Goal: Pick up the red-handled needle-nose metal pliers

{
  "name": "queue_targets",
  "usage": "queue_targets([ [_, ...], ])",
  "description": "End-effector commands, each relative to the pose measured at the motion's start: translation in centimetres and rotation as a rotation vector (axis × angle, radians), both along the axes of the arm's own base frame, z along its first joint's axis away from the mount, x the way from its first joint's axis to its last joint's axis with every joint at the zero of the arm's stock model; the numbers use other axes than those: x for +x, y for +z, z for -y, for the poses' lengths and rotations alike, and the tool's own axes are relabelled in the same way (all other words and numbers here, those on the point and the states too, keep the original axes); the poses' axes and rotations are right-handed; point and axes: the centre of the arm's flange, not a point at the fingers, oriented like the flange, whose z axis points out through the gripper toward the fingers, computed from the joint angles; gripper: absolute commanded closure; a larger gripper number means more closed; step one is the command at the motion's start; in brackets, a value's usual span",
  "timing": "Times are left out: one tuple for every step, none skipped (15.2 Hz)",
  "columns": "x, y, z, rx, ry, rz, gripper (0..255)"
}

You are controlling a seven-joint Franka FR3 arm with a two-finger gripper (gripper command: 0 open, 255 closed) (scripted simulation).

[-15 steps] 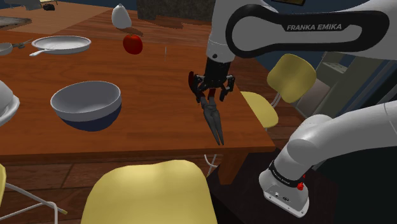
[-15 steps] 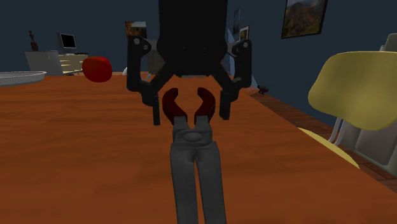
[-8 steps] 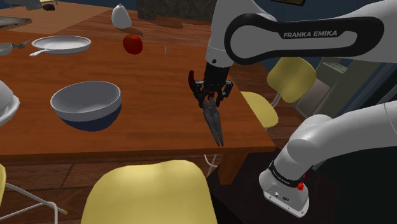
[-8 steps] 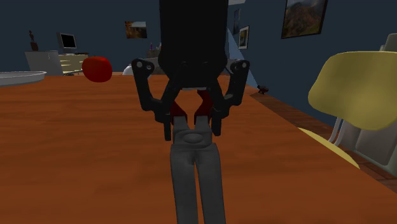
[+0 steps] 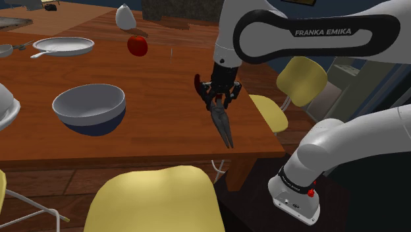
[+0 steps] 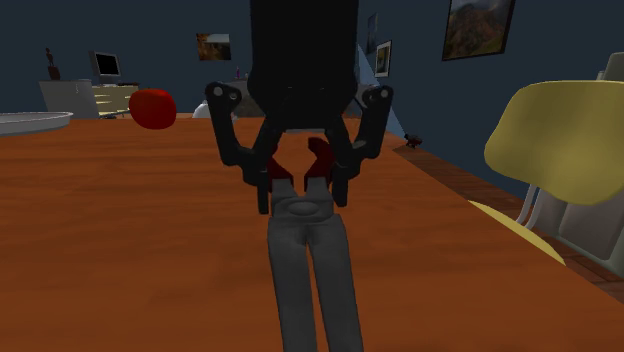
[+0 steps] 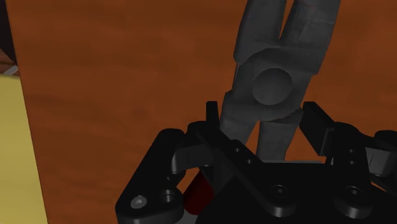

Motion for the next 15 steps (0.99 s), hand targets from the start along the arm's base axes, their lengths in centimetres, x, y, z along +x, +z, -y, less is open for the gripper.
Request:
queue_targets([
  [0.0, 0.9, 0.1, 0.000, 0.000, 0.000, 255],
  [0.0, 1.5, 0.1, 0.000, 0.000, 0.000, 255],
  [0.0, 2.0, 0.1, 0.000, 0.000, 0.000, 255],
  [0.0, 2.5, 0.1, 0.000, 0.000, 0.000, 255],
  [0.0, 3.0, 0.1, 0.000, 0.000, 0.000, 255],
  [0.0, 3.6, 0.1, 0.000, 0.000, 0.000, 255],
  [0.0, 4.1, 0.1, 0.000, 0.000, 0.000, 255],
  [0.0, 4.6, 0.1, 0.000, 0.000, 0.000, 255],
  [0.0, 5.2, 0.1, 0.000, 0.000, 0.000, 255],
  [0.0, 5.7, 0.1, 0.000, 0.000, 0.000, 255],
  [0.0, 6.2, 0.1, 0.000, 0.000, 0.000, 255],
  [0.0, 6.7, 0.1, 0.000, 0.000, 0.000, 255],
  [0.0, 7.3, 0.1, 0.000, 0.000, 0.000, 255],
  [0.0, 7.3, 0.1, 0.000, 0.000, 0.000, 255],
  [0.0, 7.3, 0.1, 0.000, 0.000, 0.000, 255],
])
